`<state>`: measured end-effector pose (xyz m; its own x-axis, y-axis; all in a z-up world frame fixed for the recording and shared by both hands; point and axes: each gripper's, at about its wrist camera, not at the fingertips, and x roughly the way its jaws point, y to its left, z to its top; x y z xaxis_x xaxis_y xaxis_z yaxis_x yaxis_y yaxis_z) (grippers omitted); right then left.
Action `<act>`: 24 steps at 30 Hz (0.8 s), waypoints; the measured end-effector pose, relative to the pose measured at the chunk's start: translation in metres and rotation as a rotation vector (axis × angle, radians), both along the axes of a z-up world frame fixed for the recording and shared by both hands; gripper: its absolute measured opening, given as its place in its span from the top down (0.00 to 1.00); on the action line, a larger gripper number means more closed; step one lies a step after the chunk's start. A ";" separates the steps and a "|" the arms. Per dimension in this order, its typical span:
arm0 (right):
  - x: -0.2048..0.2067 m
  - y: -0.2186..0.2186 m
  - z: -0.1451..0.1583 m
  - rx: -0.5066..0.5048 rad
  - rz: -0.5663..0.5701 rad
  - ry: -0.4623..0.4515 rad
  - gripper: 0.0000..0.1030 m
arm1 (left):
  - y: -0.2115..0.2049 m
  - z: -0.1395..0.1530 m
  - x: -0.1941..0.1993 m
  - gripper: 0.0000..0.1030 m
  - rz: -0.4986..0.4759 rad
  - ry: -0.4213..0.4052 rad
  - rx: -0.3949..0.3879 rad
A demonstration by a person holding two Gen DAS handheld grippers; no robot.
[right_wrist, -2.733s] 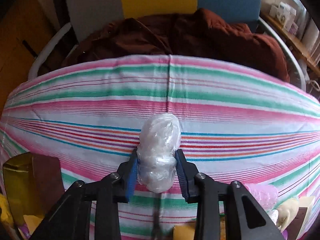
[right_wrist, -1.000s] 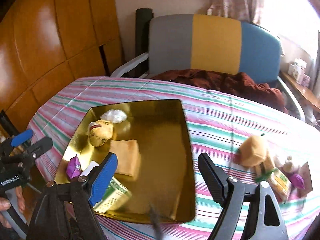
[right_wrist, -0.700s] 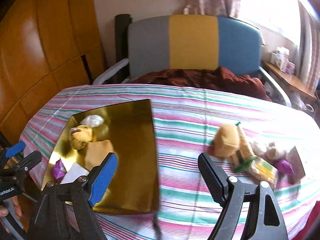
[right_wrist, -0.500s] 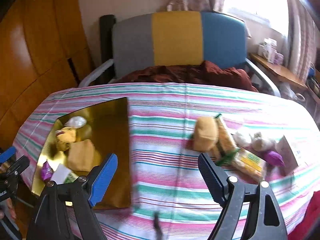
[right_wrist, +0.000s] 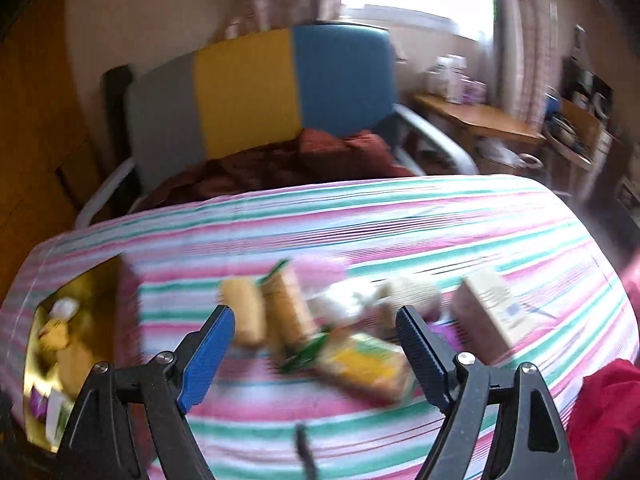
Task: Organize objects
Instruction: 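Move both open tools back toward the pile of remaining items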
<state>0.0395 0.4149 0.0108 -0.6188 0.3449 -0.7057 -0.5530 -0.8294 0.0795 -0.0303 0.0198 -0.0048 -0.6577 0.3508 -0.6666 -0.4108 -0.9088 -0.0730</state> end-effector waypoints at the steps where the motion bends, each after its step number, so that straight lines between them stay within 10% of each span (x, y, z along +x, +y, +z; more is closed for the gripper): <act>1: 0.001 0.009 -0.002 -0.002 -0.024 0.004 0.18 | 0.003 0.000 -0.001 0.03 -0.006 -0.004 0.004; 10: 0.029 0.070 -0.031 -0.223 -0.186 0.069 0.18 | 0.053 0.012 -0.001 0.03 -0.116 0.015 -0.028; 24: 0.032 0.073 -0.035 -0.293 -0.186 0.062 0.18 | 0.179 0.012 -0.009 0.03 -0.357 -0.006 -0.075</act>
